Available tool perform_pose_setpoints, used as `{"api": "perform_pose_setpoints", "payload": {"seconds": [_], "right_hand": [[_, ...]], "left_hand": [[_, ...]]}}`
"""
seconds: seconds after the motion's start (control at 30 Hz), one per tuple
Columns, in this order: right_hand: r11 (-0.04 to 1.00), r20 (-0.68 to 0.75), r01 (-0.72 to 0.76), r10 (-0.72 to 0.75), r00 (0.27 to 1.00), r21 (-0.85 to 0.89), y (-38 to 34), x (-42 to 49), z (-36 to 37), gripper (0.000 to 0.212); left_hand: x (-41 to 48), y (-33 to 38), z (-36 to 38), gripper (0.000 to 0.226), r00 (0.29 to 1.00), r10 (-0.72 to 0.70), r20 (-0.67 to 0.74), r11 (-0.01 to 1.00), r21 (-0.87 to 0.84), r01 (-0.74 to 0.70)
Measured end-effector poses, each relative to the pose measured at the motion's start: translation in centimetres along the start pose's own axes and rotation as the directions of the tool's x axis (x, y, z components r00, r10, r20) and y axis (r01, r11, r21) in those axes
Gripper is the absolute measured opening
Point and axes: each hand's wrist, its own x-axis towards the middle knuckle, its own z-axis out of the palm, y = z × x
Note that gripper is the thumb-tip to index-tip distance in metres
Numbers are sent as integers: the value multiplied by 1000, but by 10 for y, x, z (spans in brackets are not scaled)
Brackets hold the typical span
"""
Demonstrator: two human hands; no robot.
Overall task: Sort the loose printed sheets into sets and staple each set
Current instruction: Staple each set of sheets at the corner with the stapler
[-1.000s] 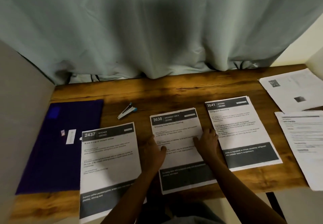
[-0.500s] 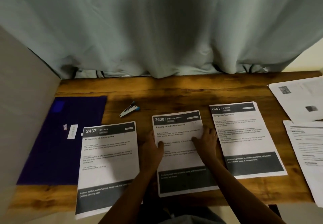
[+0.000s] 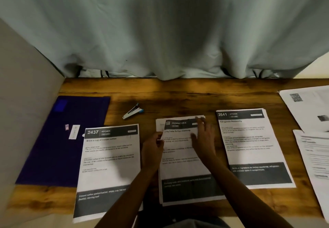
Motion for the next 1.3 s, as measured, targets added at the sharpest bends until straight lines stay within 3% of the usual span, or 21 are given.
{"api": "perform_pose_setpoints", "payload": {"seconds": [0.1, 0.2, 0.27, 0.37, 0.43, 0.5, 0.73, 0.83, 1.1, 1.3], "right_hand": [[972, 130, 221, -230, 965, 75, -28, 24, 6, 63], [955, 271, 285, -297, 916, 83, -42, 42, 18, 53], [945, 288, 311, -327, 900, 101, -44, 50, 23, 34], [940, 269, 300, -335, 903, 164, -43, 53, 22, 17], [937, 249, 291, -334, 909, 194, -39, 53, 21, 16], [936, 235, 289, -332, 913, 198, -33, 53, 20, 16], [946, 247, 265, -307, 919, 187, -25, 53, 18, 15], [939, 252, 283, -326, 911, 194, -24, 56, 18, 15], [946, 228, 251, -296, 928, 208, -26, 66, 18, 12], [941, 224, 276, -318, 921, 197, -33, 72, 19, 17]], "left_hand": [[-4, -7, 2, 25, 1000, 19, -7, 999, 38, -18], [-6, -11, 5, 23, 1000, -8, -7, 998, 55, 9], [-6, -12, 4, 22, 1000, -5, 8, 999, 36, 5], [-4, -5, -2, 14, 999, -27, -35, 999, -26, 26], [3, -1, -6, 21, 984, -91, -154, 995, -62, 82], [15, 4, -9, 20, 971, -161, -179, 987, -40, 156], [48, 10, 1, 40, 951, -303, 58, 949, -72, 307], [56, 10, 7, 41, 937, -341, 78, 940, 60, 337], [53, 12, -1, 11, 963, -254, 95, 967, 35, 251], [47, 10, -8, 10, 984, -175, 44, 984, 38, 173]]}}
